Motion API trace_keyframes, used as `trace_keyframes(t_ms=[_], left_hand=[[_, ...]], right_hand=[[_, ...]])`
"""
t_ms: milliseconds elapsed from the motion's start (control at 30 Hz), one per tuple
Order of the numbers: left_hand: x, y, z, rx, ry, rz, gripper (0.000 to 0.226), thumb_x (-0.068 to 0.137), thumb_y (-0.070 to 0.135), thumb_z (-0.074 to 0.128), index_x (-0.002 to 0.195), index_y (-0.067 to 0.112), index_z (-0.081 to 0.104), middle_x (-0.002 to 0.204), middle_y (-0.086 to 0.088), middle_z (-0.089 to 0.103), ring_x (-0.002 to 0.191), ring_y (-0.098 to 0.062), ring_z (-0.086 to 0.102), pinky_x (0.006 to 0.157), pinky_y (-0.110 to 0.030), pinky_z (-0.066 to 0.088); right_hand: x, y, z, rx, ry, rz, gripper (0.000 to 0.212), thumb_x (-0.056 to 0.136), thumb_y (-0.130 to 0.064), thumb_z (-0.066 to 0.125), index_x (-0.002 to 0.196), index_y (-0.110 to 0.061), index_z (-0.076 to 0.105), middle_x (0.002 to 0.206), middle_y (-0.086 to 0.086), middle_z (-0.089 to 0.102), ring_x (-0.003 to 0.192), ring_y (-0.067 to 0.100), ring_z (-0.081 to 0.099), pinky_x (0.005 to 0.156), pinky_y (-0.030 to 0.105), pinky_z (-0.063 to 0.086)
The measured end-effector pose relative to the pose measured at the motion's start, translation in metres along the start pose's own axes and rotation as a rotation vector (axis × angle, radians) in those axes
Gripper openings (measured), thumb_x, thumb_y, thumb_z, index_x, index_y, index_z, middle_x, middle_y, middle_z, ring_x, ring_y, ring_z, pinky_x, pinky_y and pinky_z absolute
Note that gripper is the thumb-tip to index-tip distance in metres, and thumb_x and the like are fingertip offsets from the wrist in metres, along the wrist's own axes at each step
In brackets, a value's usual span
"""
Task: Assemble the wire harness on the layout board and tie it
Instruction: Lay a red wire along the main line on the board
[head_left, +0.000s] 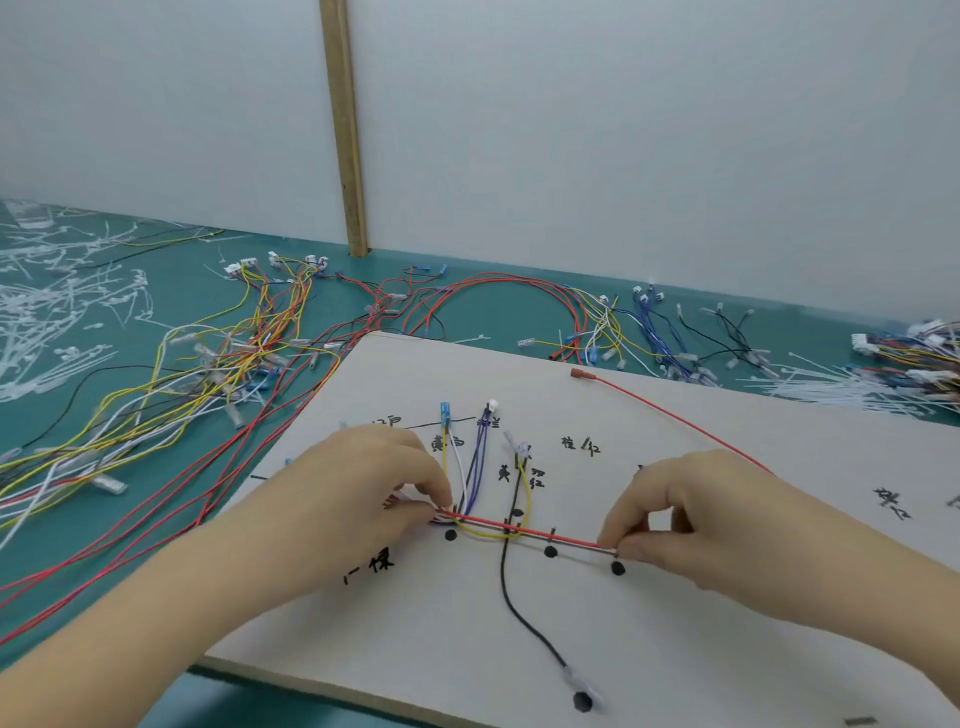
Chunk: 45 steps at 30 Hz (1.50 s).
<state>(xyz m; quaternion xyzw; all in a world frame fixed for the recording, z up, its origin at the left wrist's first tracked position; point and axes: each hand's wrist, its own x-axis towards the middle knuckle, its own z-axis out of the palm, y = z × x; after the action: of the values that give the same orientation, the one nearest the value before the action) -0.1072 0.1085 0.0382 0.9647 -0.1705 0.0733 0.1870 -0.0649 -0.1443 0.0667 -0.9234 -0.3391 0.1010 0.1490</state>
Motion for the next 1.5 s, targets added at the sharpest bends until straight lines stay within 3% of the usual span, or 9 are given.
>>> trace_keyframes(t_ms=[133,300,433,533,667,900,1133,1267,1500], left_hand=[[0.010,0.004,0.006,0.058,-0.035,-0.006,0.012,0.089,0.026,0.053,0.091,0.027,0.065,0.083,0.019,0.049,0.072,0.014,0.037,0.072,-0.003,0.031],[0.009,0.006,0.007,0.095,0.002,0.001,0.011,0.088,0.025,0.051,0.084,0.031,0.058,0.085,0.021,0.048,0.082,0.005,0.039,0.076,-0.009,0.032],[0.010,0.015,0.008,0.031,0.033,0.053,0.015,0.085,0.030,0.054,0.076,0.038,0.045,0.082,0.023,0.048,0.087,0.009,0.040,0.076,-0.006,0.031],[0.021,0.029,0.012,-0.036,0.024,0.121,0.009,0.086,0.031,0.056,0.091,0.038,0.057,0.090,0.026,0.050,0.090,0.012,0.039,0.079,-0.006,0.029],[0.048,0.054,0.025,-0.065,-0.082,0.207,0.019,0.089,0.031,0.054,0.106,0.037,0.062,0.104,0.018,0.053,0.101,0.002,0.039,0.090,-0.021,0.034],[0.079,0.077,0.044,-0.076,-0.286,0.269,0.014,0.085,0.017,0.057,0.090,0.024,0.068,0.073,0.013,0.054,0.068,-0.001,0.046,0.062,-0.011,0.035],[0.076,0.075,0.052,-0.123,-0.294,0.244,0.013,0.081,0.017,0.055,0.081,0.026,0.065,0.070,0.014,0.052,0.067,0.009,0.048,0.061,-0.004,0.034],[0.076,0.074,0.053,-0.125,-0.296,0.237,0.015,0.082,0.018,0.054,0.078,0.030,0.062,0.069,0.016,0.051,0.066,0.015,0.045,0.061,-0.001,0.034],[0.075,0.073,0.057,-0.085,-0.242,0.221,0.012,0.082,0.023,0.053,0.083,0.030,0.063,0.068,0.017,0.049,0.064,0.008,0.045,0.058,-0.005,0.031]], right_hand=[[-0.010,0.015,-0.003,0.035,-0.008,0.045,0.025,0.085,-0.028,0.062,0.066,-0.044,0.061,0.082,-0.042,0.052,0.050,-0.003,0.056,0.056,0.007,0.039],[-0.022,0.032,-0.006,0.080,-0.024,0.122,0.022,0.083,-0.026,0.062,0.070,-0.043,0.065,0.083,-0.037,0.055,0.048,0.002,0.059,0.044,0.011,0.039],[-0.030,0.040,-0.010,0.106,-0.044,0.173,0.025,0.083,-0.026,0.062,0.077,-0.050,0.062,0.088,-0.034,0.056,0.049,0.002,0.059,0.054,0.020,0.051],[-0.036,0.045,-0.015,0.094,-0.045,0.200,0.027,0.083,-0.027,0.063,0.077,-0.053,0.061,0.090,-0.035,0.055,0.050,0.001,0.060,0.057,0.015,0.047],[-0.043,0.054,-0.021,0.074,-0.040,0.256,0.025,0.083,-0.028,0.065,0.074,-0.052,0.064,0.083,-0.019,0.059,0.054,0.003,0.061,0.059,0.016,0.048],[-0.054,0.070,-0.027,0.082,-0.031,0.320,0.026,0.083,-0.024,0.066,0.069,-0.046,0.067,0.077,-0.023,0.059,0.046,0.002,0.057,0.049,0.012,0.042],[-0.060,0.082,-0.026,0.163,-0.071,0.375,0.022,0.084,-0.024,0.062,0.077,-0.044,0.063,0.075,-0.017,0.060,0.049,0.005,0.058,0.051,0.023,0.046],[-0.063,0.087,-0.026,0.210,-0.092,0.455,0.018,0.081,-0.027,0.063,0.079,-0.038,0.049,0.080,-0.020,0.060,0.044,0.008,0.057,0.043,0.026,0.042],[-0.058,0.080,-0.036,-0.046,-0.181,0.566,0.022,0.081,-0.044,0.061,0.070,-0.026,0.054,0.061,-0.011,0.065,0.037,0.006,0.056,0.050,0.019,0.044]])
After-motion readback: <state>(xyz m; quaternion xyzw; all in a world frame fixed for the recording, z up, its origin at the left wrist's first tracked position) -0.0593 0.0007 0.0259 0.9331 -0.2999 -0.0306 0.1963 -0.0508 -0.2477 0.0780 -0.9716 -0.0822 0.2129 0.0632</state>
